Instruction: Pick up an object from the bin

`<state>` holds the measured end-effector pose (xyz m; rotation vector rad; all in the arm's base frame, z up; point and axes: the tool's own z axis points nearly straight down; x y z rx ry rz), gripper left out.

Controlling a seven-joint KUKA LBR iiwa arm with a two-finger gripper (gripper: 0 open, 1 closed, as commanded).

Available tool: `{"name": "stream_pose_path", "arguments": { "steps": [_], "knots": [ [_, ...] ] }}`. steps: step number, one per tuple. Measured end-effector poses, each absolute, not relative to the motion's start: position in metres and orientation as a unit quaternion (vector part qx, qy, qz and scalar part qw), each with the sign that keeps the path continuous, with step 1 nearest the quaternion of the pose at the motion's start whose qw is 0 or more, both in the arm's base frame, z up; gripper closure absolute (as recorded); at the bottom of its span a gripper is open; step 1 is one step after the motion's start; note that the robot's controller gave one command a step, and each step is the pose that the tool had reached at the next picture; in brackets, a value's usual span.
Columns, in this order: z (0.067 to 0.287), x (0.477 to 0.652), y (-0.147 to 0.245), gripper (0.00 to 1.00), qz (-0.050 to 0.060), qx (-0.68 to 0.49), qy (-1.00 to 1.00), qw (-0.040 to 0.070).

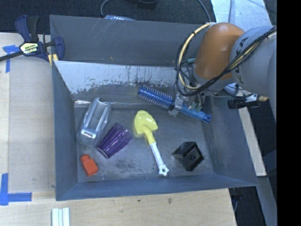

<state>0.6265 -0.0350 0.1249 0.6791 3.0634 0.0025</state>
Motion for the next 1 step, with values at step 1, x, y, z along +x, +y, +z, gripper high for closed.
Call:
{"name": "stream_pose_path", "arguments": {
  "steps": [1],
  "knots": [
    [0.1436,0.626,-0.0351,1.0,0.001,0.216,0.976,0.001]
  ]
}}
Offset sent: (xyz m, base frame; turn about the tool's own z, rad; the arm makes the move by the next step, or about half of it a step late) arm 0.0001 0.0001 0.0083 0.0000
